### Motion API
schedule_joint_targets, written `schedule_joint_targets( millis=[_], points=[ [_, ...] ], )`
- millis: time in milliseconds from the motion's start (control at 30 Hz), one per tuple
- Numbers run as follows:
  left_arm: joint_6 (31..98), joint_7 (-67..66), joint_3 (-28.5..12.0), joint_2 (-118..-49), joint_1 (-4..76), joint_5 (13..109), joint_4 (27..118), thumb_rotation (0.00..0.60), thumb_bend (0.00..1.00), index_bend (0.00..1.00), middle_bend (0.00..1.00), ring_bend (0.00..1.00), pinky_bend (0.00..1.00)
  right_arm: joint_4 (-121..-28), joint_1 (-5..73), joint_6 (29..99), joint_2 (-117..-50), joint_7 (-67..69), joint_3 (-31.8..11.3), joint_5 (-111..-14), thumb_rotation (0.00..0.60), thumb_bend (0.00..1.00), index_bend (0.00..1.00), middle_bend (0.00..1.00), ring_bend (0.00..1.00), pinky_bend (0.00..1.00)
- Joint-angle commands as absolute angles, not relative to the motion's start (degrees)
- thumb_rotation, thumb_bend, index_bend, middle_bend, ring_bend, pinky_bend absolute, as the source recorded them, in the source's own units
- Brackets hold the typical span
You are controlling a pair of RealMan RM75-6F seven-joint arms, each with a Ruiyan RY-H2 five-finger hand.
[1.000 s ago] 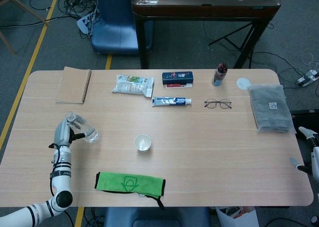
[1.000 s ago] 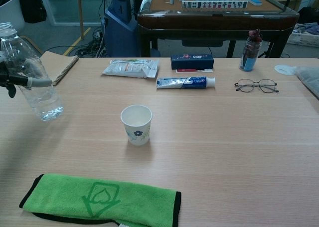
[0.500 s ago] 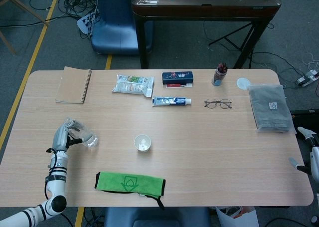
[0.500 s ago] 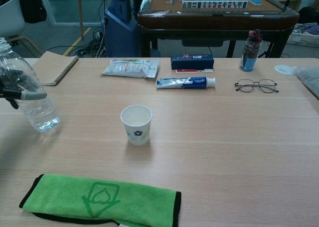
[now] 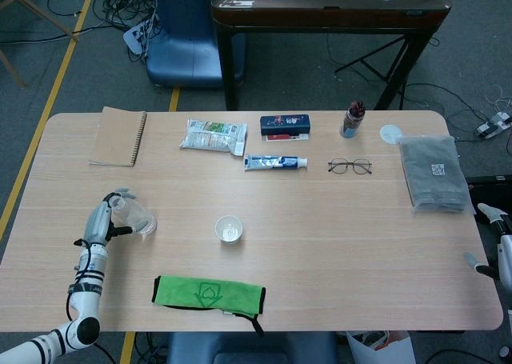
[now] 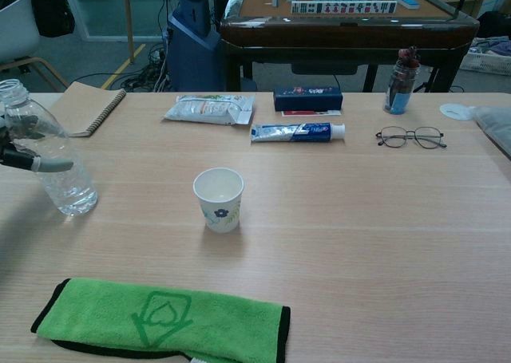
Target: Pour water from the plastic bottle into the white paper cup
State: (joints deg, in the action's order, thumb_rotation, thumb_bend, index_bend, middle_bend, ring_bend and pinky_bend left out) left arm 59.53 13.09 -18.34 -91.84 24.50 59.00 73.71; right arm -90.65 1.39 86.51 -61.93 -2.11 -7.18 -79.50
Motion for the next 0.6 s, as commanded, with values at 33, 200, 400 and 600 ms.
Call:
schedule_joint_targets(
  millis=[33,200,400,600],
  points=[
    [58.63,12.27,-17.98,-90.72,24.5,58.62,74.96,0.6,0.02,0.06,0.01,0.01,0.14,-90.64,1.42,86.49,-61.97,-2.22,-7.17,-79.5,0.6,0.0,0.2,0.25,0.23,0.5],
    [57.83,9.78,-17.33,-88.15,24.17,57.4,77.95,0.6,0.02,0.0,0.0,0.0,0.11,-90.68,1.48,86.42,-62.07,-2.5,-7.11,-79.52,0.6,0.0,0.2,0.25,0.23,0.5],
    [58.33,5.24,-15.63,-83.98,23.29,56.91,82.53,0.6,0.02,0.0,0.0,0.0,0.11,-90.62,1.67,86.06,-62.33,-3.18,-7.03,-79.36,0.6,0.0,0.2,0.25,0.23,0.5],
    [61.42,-0.46,-12.7,-79.79,21.92,59.46,85.87,0.6,0.02,0.0,0.0,0.0,0.11,-90.79,1.91,85.76,-62.78,-4.75,-6.88,-79.23,0.6,0.0,0.2,0.25,0.23,0.5]
  ],
)
